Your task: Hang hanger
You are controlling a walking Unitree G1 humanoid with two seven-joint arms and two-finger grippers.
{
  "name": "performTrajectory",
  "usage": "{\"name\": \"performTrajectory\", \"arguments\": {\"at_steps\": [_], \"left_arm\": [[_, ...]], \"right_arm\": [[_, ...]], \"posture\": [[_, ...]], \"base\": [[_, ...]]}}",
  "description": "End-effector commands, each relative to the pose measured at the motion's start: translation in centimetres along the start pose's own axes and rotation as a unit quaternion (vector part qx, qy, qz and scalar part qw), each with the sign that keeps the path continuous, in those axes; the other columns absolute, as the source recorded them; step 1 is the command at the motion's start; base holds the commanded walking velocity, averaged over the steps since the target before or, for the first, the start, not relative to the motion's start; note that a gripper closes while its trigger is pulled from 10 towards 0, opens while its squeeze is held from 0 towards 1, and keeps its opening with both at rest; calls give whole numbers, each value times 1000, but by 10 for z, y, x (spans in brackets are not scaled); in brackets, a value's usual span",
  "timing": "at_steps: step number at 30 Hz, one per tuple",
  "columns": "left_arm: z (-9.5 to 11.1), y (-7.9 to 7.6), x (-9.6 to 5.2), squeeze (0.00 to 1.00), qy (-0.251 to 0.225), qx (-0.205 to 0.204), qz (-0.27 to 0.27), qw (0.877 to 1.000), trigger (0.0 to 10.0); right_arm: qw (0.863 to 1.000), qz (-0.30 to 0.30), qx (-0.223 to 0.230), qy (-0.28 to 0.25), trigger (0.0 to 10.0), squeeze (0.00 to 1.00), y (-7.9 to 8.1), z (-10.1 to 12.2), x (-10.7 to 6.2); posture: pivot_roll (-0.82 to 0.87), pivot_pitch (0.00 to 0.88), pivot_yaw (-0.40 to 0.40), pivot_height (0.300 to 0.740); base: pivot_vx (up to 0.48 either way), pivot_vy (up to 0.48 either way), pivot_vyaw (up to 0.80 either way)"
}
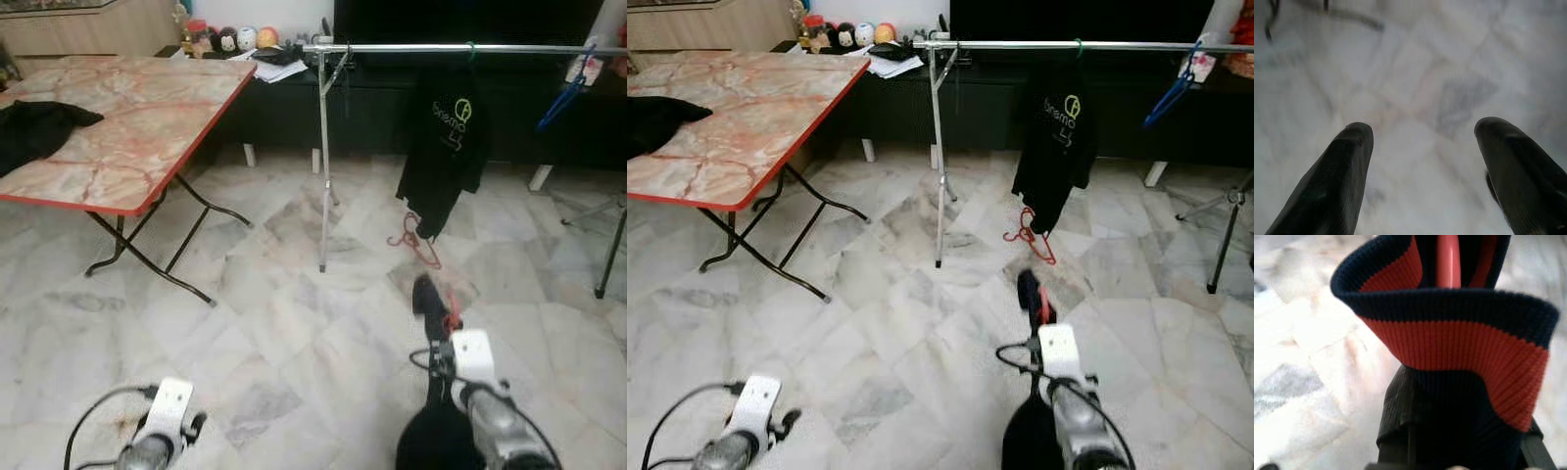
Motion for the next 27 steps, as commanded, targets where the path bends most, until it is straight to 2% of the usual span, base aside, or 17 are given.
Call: {"name": "performTrajectory", "arguments": {"at_steps": [1,3,6,7,8,9,11,12,14,15,17,22,23,24,27], "left_arm": [[14,9,3,0,-37,30,-10,999,10000],[25,14,4,0,-65,47,-22,997,10000],[42,19,5,0,-109,65,-46,991,10000],[57,20,3,0,-150,89,-77,982,10000],[62,20,3,0,-162,97,-88,978,10000],[73,18,0,0,-190,124,-121,966,10000],[82,16,-3,0,-211,150,-150,954,10000],[93,15,-8,0,-233,190,-184,936,10000],[101,14,-11,0,-246,214,-205,923,10000],[108,15,-14,0,-257,221,-220,915,10000],[117,16,-16,0,-270,223,-232,907,10000],[144,11,-26,0,-296,260,-292,872,10000],[144,11,-26,0,-296,260,-292,872,10000],[154,9,-31,0,-307,261,-310,861,10000],[165,5,-36,0,-320,273,-330,845,10000]], "right_arm": [[997,66,-47,-7,10000,0,6,12,2],[990,112,-85,-2,10000,0,8,17,2],[980,158,-118,4,10000,0,6,24,0],[969,190,-155,12,10000,0,2,29,-2],[966,198,-164,14,10000,0,1,30,-3],[959,218,-181,15,10000,0,-2,35,-5],[952,234,-196,15,10000,0,-4,40,-6],[944,253,-211,10,10000,0,-4,48,-7],[937,269,-221,9,10000,0,-3,54,-8],[930,280,-238,5,10000,0,-2,59,-8],[927,283,-247,-7,10000,0,0,66,-8],[908,322,-265,-43,10000,0,17,94,-9],[908,322,-265,-43,10000,0,17,94,-9],[896,343,-278,-49,10000,0,26,99,-11],[882,361,-297,-60,10000,0,37,106,-14]], "posture": [[-39,0,31,740],[-38,0,29,740],[-40,0,27,740],[-39,0,25,740],[-39,0,25,740],[-38,0,22,740],[-35,0,19,740],[-37,0,18,740],[-37,0,18,740],[-37,0,18,740],[-42,0,21,740],[-38,9,27,740],[-38,9,27,740],[-39,16,34,740],[-38,26,42,740]], "base": [[0,0,0],[0,0,0],[0,0,0],[0,0,0],[0,0,0],[0,0,0],[0,0,0],[0,0,0],[0,0,0],[0,0,0],[0,0,0],[0,0,0],[0,0,0],[0,0,0],[0,0,0]]}}
Point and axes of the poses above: a point about 5 cm out from each wrist's last joint towards the gripper, its own x axis pointing out of the wrist towards the gripper, its own z axis along the axis of the wrist's last joint, y = z × x, the point moved 1 cm from there along x, pointing out of the wrist towards the gripper, and after that the axes turned 14 degrees about x, right-handed, at the moved point
